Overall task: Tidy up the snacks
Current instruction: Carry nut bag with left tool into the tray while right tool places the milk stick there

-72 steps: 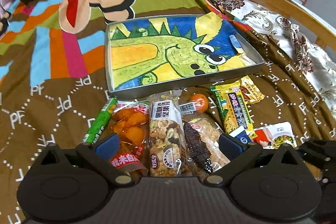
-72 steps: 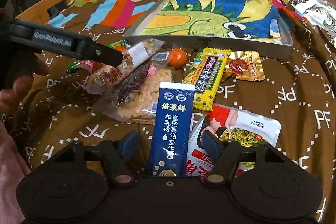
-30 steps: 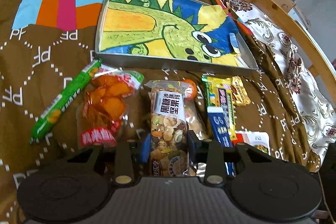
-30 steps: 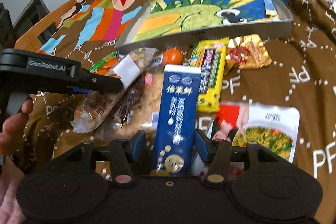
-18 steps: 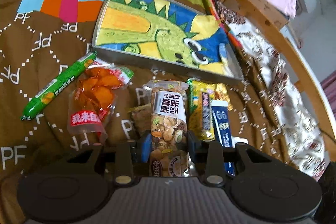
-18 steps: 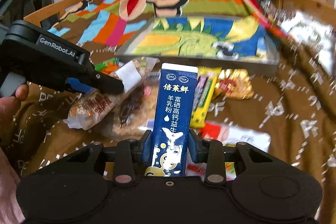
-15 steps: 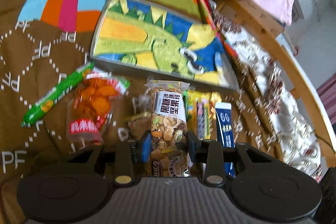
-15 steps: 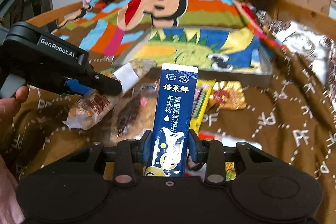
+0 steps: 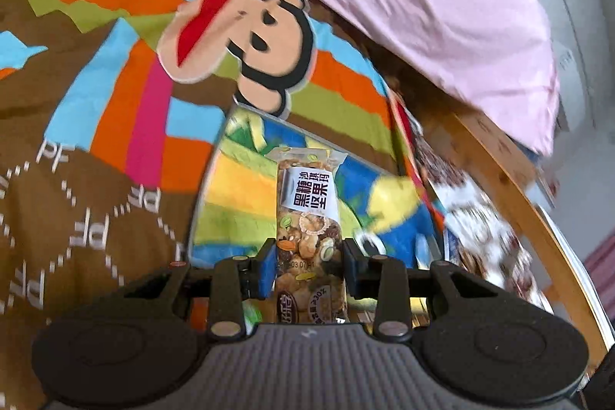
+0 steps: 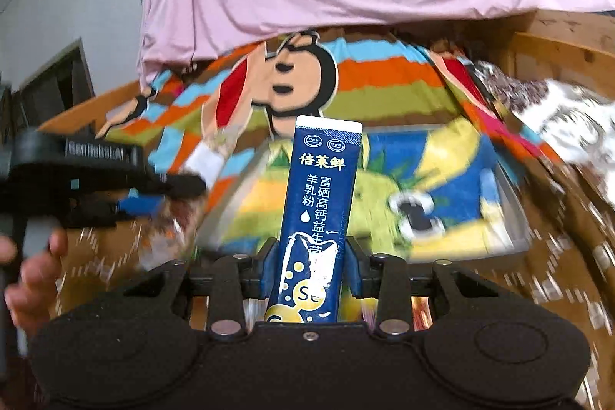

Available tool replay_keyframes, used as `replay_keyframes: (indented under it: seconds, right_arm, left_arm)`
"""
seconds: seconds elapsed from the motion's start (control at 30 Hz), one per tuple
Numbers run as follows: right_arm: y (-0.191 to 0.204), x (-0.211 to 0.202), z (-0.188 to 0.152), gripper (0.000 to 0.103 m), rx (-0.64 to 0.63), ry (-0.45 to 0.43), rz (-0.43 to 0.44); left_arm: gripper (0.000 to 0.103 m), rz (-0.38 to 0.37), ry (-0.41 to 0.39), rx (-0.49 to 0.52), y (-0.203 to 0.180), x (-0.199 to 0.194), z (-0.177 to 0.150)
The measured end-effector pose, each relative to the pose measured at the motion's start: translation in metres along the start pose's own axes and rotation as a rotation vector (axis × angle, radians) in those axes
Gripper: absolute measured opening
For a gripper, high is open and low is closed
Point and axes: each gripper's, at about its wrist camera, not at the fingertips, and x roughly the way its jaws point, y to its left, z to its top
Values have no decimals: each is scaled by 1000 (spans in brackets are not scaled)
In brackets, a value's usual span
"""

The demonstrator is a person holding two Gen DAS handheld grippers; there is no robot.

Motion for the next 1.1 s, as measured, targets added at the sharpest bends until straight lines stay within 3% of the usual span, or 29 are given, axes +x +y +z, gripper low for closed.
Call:
replay_keyframes:
  seconds: [0.2,0.57,0.9,1.1]
  right_arm:
    - [-2,60,38,38,-12,-68,-5]
    - [-15,143,36,38,43,-39,-29]
    - [-22,170,14,38,56,80,-64]
    - [-24,170,15,43,64,96,-60]
  left_arm:
    - [39,-5,-68,-24,8,38,27]
    - [39,61,-11,-23,43,90,26]
    - [39,141,101,33,39,111,11]
    - [41,141,105,42,39,112,9]
